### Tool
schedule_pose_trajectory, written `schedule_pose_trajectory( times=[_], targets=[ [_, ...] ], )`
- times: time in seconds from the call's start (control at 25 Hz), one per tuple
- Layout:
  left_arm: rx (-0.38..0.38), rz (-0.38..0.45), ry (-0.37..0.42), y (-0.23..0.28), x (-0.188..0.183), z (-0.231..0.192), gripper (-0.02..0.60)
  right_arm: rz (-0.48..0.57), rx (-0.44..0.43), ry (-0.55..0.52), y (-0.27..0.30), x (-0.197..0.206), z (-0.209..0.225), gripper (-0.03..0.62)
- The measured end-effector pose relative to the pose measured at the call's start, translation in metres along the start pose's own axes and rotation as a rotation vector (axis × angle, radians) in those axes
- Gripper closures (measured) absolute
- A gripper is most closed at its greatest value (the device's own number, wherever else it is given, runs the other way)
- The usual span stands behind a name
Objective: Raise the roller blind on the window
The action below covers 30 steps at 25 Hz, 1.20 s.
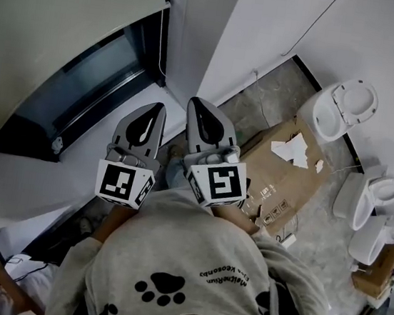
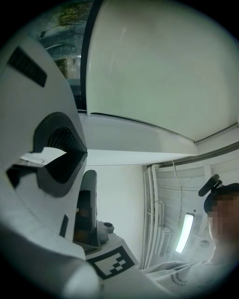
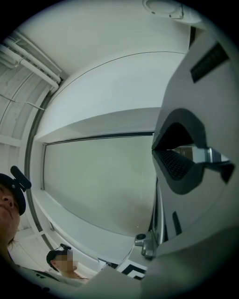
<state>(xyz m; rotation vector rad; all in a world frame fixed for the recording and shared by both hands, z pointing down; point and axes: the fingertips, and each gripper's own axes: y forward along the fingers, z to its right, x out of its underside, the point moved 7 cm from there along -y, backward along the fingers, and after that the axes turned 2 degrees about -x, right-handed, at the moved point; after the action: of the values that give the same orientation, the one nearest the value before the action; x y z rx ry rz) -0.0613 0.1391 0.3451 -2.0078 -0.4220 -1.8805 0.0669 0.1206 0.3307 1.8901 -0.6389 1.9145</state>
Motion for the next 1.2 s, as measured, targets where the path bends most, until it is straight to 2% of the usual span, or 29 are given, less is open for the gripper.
schedule_pose_trajectory(
  times=[0.44,0.8,1.2],
  targets=[
    [-0.009,0.000,-0.011,0.087,0.004,-0.047,0.574,-0.011,-0.017,-0.006,0.087,0.009,0.051,0.585],
    [-0.051,0.017,-0.006,0.150,0.001,-0.076,0.574,-0.031,-0.087,-0.020,0.146,0.013,0.085,0.585],
    [-0.079,0.023,0.000,0.178,-0.001,-0.100,0.574,-0.028,-0.141,-0.022,0.181,0.017,0.091,0.585]
  ],
)
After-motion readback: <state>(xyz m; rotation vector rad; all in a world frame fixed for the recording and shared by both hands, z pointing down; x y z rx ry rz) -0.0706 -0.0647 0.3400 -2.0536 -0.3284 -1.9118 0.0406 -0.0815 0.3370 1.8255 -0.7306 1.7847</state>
